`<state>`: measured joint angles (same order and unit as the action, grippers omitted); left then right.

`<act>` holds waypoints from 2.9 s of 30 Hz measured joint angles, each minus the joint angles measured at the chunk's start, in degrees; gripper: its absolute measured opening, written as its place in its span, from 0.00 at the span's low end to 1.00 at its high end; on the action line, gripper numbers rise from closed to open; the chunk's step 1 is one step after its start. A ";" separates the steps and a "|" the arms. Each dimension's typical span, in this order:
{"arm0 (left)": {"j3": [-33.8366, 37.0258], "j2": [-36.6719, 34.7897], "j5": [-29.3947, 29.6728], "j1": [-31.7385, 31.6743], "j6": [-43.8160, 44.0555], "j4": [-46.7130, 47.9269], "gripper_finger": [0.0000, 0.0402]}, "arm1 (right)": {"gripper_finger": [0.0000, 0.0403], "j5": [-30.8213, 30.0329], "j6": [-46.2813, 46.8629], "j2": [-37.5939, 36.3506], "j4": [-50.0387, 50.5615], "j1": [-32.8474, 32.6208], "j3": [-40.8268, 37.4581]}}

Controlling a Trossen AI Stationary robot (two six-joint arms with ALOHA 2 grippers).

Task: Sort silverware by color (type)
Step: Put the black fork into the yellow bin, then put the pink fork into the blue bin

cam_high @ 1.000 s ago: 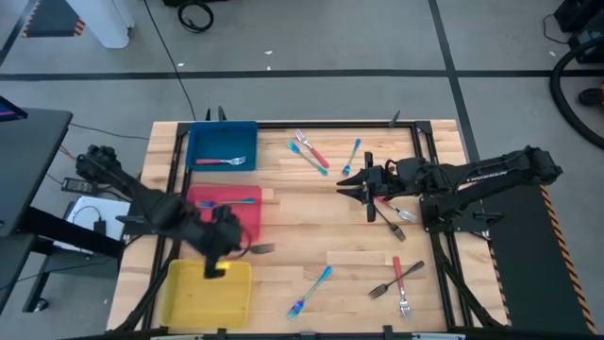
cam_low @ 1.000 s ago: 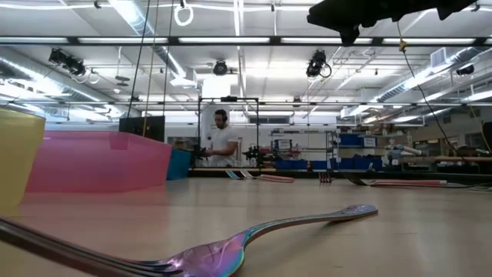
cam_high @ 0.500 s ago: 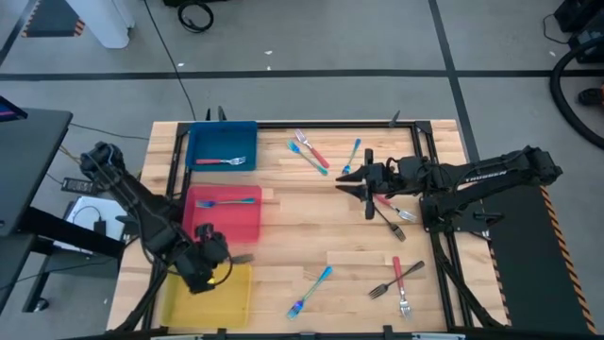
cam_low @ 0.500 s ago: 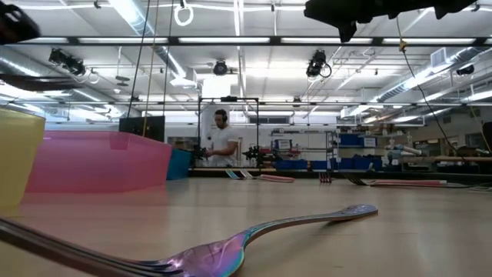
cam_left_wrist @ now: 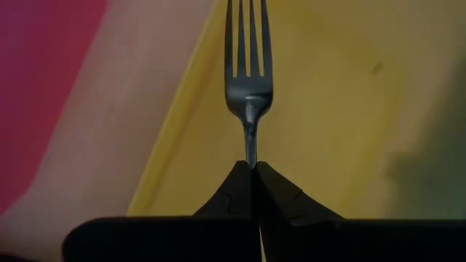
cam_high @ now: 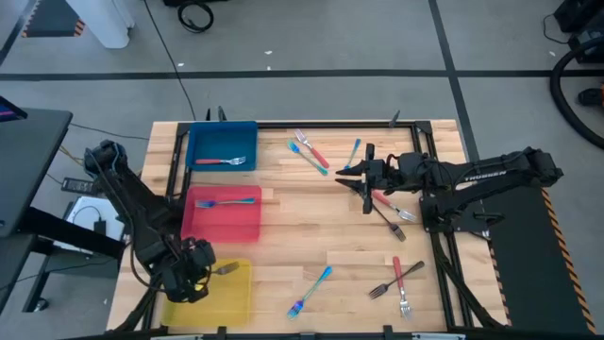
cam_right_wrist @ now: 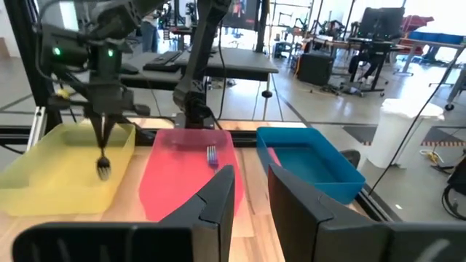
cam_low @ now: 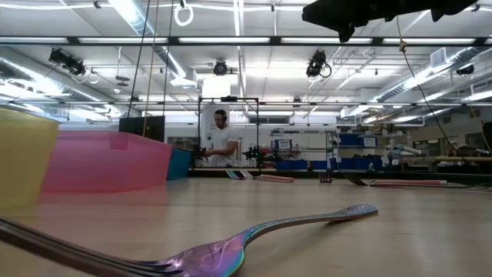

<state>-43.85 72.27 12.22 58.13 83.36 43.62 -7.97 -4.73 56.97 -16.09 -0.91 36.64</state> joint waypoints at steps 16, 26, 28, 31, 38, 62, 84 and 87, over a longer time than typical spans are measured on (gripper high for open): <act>4.89 0.04 -0.25 -1.70 2.64 -10.33 0.16 | 0.23 0.04 -1.48 0.00 -1.07 -0.01 0.00; 3.66 0.04 -1.06 -8.48 -9.59 -10.38 0.25 | 0.23 -0.28 -1.38 0.00 -0.57 -0.01 0.00; 1.84 0.04 -2.10 -10.04 -13.62 -10.33 0.24 | 0.23 -1.80 -1.42 0.00 0.62 -0.01 0.00; -1.92 0.04 -2.50 -12.12 -21.60 -10.36 0.24 | 0.23 -5.14 -0.60 0.00 3.90 -0.01 0.00; -10.68 0.04 0.17 -17.52 -47.89 -9.55 0.24 | 0.23 -11.00 9.43 0.00 17.90 -0.01 0.00; -13.15 0.04 4.78 -43.85 -77.34 -8.05 0.24 | 0.23 -12.54 45.98 0.04 62.35 3.54 0.00; -16.47 0.04 4.73 -54.23 -80.18 -8.16 0.24 | 0.23 2.69 55.99 0.09 67.12 4.75 -10.87; -16.47 0.04 4.69 -54.21 -80.18 -8.19 0.24 | 0.23 2.67 55.58 0.10 65.15 4.75 -11.91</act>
<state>-60.31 72.31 16.91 3.92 3.18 35.43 -5.30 50.85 57.07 49.06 3.84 24.73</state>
